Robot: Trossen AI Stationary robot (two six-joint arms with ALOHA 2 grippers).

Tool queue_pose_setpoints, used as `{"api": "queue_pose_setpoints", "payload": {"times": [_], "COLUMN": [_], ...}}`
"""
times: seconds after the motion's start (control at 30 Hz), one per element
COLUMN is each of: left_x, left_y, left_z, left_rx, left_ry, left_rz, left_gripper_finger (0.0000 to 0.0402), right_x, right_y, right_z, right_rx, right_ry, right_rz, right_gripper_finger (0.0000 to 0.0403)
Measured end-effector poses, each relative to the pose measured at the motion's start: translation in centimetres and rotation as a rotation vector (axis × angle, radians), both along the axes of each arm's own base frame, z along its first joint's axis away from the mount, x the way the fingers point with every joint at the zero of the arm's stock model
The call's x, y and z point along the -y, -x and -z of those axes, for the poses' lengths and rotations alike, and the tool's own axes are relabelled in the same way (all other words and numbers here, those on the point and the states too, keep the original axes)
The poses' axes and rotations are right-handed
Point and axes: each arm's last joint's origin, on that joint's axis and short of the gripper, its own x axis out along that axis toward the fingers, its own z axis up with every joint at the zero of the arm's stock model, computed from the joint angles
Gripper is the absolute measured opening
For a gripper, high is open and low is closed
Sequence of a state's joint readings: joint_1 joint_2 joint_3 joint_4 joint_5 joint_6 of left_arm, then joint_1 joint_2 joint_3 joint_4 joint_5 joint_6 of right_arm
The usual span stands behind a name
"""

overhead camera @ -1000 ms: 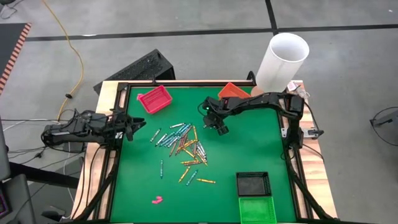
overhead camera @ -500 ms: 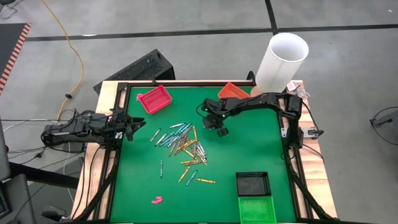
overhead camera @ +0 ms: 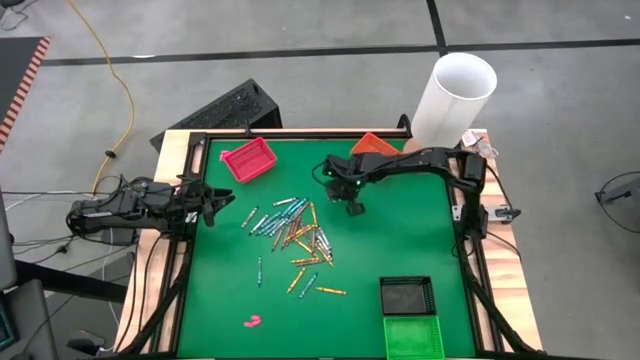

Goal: Sort crayons
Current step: Put the black crayon into the black bin

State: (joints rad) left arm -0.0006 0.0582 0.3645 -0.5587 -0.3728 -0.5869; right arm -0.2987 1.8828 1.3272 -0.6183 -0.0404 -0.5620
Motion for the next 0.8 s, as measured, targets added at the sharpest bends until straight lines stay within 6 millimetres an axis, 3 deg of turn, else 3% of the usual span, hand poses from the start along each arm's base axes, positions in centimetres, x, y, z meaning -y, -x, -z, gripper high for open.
{"api": "queue_pose_setpoints", "payload": {"times": [0.13, 0.33, 0.57, 0.8], "left_x": [0.0, 0.0, 0.0, 0.0], "left_y": [0.0, 0.0, -0.1, -0.1], "left_z": [0.0, -0.1, -0.4, -0.6], "left_rx": [0.0, 0.006, 0.044, 0.063], "left_ry": [0.0, -0.001, -0.003, -0.007], "left_rz": [0.0, 0.003, 0.002, 0.002], "left_gripper_finger": [0.0129, 0.0129, 0.0129, 0.0129], "right_x": [-0.2, -2.6, -8.7, -16.1], "right_y": [0.4, 3.2, 8.4, 12.5], "right_z": [-3.0, -8.3, -13.2, -14.2], "right_rx": [0.051, 0.13, 0.117, 0.023], "right_ry": [-0.019, -0.122, -0.21, -0.189], "right_rz": [0.06, 0.179, 0.3, 0.466], "right_gripper_finger": [0.0002, 0.0001, 0.0, 0.0]}}
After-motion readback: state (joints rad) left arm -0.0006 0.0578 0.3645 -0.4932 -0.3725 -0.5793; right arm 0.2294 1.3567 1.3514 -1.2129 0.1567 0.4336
